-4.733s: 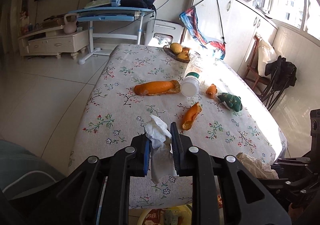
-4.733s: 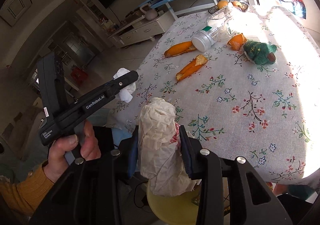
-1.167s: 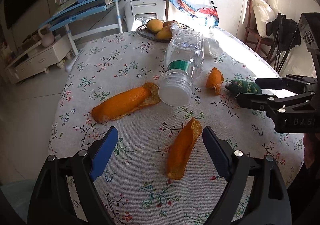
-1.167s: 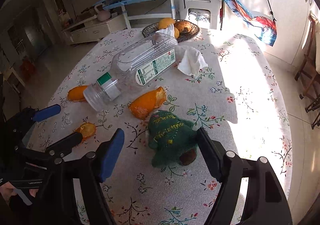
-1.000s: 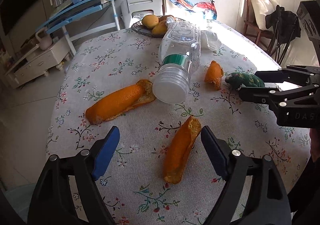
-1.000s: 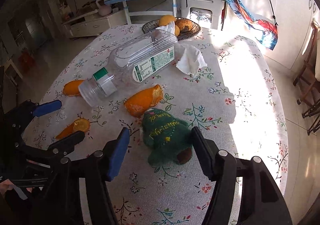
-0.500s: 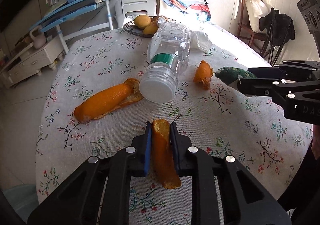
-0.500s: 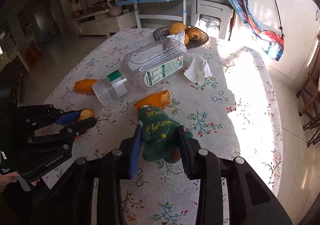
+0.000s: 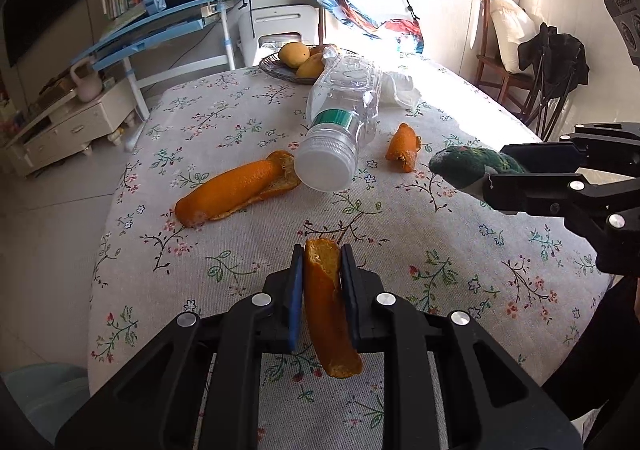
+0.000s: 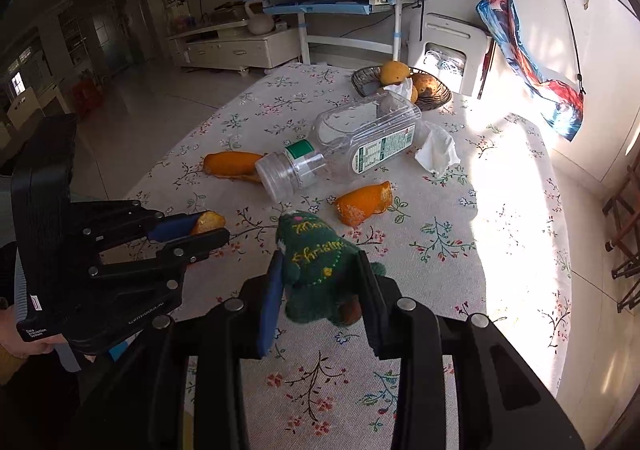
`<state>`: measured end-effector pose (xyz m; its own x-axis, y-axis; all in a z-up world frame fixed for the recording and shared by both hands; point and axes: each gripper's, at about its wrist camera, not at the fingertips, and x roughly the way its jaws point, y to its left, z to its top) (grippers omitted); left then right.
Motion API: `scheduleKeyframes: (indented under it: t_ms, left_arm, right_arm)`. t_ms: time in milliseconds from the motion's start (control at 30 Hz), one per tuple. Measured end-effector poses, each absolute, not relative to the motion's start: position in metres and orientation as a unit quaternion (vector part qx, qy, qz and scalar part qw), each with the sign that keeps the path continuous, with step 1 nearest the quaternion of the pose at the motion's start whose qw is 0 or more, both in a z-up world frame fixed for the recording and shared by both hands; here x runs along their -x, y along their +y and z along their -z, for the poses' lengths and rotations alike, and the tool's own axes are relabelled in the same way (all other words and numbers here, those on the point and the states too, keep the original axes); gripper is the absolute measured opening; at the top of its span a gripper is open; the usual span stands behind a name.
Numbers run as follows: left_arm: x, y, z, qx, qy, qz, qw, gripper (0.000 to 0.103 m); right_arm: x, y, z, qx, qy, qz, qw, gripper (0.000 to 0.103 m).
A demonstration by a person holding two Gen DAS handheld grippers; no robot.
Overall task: Collect trash
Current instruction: 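Carry the peel with the left tool while the right tool drops the plush toy into the basin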
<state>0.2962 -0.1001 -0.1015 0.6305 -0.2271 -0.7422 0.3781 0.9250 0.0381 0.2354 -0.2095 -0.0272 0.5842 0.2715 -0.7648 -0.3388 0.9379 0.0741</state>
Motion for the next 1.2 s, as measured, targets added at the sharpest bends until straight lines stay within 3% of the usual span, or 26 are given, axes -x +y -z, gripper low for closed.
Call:
scheduleKeyframes:
  t_ms: [400,1200]
  left_arm:
    - [-0.271,-0.080,0.100,-0.093,0.391,0.160,0.902,0.018]
    - [-0.227,-0.039,0.078,-0.044,0.371,0.151,0.915,0.017]
  right_arm:
    - [-0.195,-0.183,0.028,0.030,0.434,-0.216,0.874,0.035]
    - [-0.108,-0.119,0.084,0.026,0.511,-0.278,0.813,0.039]
